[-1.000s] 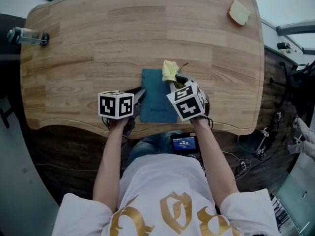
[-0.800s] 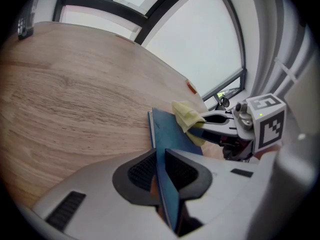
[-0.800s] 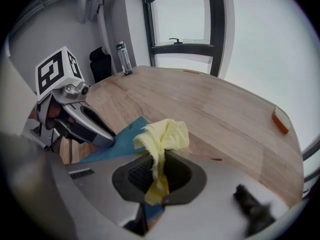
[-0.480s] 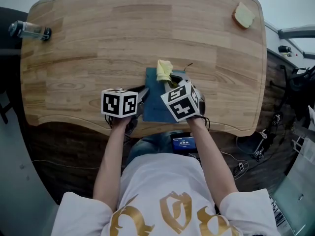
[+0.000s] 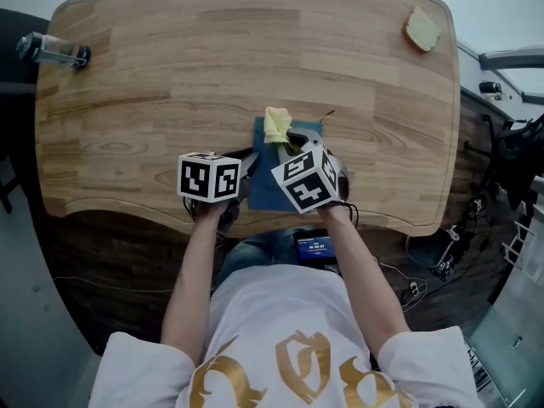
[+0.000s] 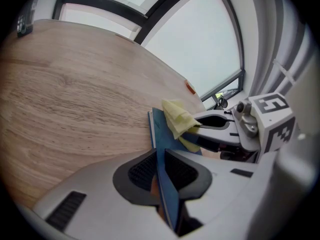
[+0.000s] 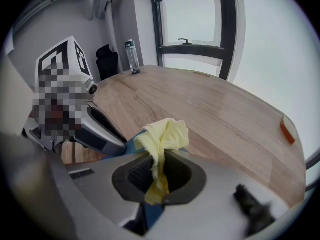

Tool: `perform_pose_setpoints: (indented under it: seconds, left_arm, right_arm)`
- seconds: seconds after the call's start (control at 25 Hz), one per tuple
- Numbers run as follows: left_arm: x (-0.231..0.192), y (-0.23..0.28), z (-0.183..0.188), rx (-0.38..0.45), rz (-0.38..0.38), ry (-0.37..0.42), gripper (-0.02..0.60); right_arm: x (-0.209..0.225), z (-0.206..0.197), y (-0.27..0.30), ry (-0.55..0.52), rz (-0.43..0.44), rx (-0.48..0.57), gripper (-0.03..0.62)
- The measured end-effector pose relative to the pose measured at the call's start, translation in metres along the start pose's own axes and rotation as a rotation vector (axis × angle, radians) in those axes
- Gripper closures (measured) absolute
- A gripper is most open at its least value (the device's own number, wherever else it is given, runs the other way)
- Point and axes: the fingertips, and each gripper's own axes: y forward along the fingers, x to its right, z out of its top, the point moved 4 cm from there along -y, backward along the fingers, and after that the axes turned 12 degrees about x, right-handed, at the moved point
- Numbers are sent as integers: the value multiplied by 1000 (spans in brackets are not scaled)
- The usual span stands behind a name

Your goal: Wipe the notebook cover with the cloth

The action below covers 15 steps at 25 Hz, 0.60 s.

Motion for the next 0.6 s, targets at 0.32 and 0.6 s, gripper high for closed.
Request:
perform_pose_setpoints:
  seconds: [0.32, 0.6]
  left_arm:
    - [-1, -1, 0, 17, -9, -9, 525]
    - [-1, -1, -1, 32, -5, 10, 525]
  right_arm:
    - [-15, 0, 1, -23, 20, -1, 553]
    - [-31, -5, -2, -56, 41, -8, 553]
